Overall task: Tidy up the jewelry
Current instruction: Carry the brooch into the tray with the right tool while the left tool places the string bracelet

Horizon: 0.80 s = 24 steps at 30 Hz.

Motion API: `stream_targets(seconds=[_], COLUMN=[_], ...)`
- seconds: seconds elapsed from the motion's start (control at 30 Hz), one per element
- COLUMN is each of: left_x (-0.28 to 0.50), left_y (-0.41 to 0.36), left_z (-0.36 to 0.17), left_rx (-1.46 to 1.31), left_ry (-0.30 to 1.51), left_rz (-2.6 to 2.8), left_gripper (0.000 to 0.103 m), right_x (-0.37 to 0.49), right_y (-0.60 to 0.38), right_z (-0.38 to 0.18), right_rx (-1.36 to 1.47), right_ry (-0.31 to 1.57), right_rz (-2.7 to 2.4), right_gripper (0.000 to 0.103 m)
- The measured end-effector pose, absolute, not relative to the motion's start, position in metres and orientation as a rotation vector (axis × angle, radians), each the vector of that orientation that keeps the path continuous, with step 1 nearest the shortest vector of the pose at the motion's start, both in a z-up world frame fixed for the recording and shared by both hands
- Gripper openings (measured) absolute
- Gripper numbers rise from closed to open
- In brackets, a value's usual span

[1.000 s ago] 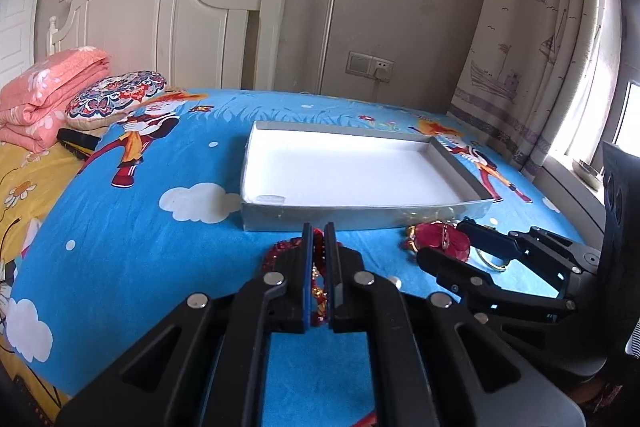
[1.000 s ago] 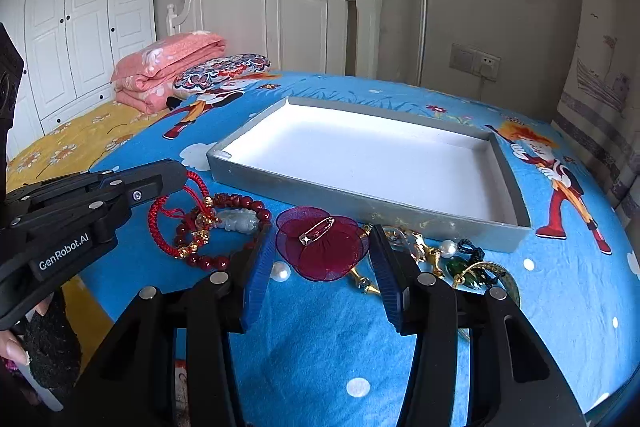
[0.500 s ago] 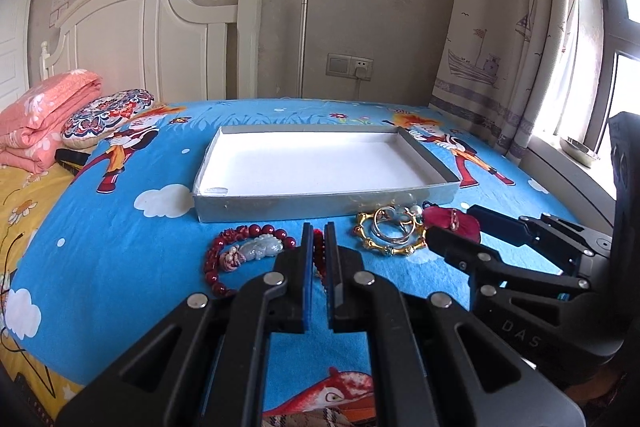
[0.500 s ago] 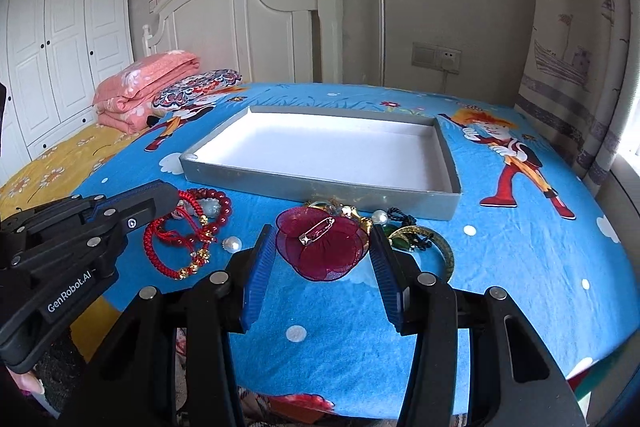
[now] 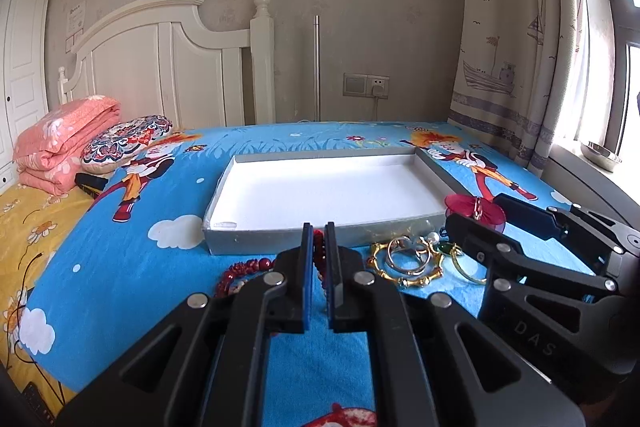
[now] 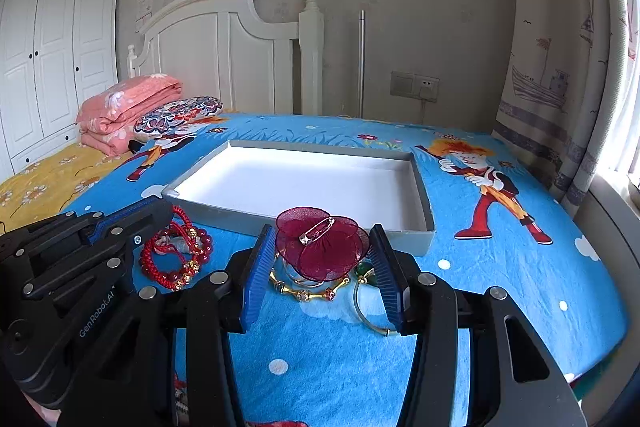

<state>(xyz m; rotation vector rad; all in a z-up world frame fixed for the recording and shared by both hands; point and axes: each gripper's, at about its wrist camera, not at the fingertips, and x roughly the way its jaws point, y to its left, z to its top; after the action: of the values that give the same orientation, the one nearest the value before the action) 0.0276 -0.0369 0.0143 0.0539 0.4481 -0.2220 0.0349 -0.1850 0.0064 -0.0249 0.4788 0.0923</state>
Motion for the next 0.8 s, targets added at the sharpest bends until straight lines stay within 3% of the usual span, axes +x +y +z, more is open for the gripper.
stream_targets(seconds=[0.37,0.8], left_x=[0.089,0.238], left_y=[-0.052,-0.059], left_z=[0.040,0.043], left_rx=[0.041,0.023], left_ry=[0.466,0.659], left_rz=[-0.220,-0.153], left_gripper=[0.005,0.005], right_x=[0.085,0.216], right_y=[-0.184,-0.188], right_z=[0.008,0.001], right_rx=[-0.040,-0.018], right_ry=[0.507,0.670], right_rz=[0.082,0.044], right_gripper=[0.047,0.047])
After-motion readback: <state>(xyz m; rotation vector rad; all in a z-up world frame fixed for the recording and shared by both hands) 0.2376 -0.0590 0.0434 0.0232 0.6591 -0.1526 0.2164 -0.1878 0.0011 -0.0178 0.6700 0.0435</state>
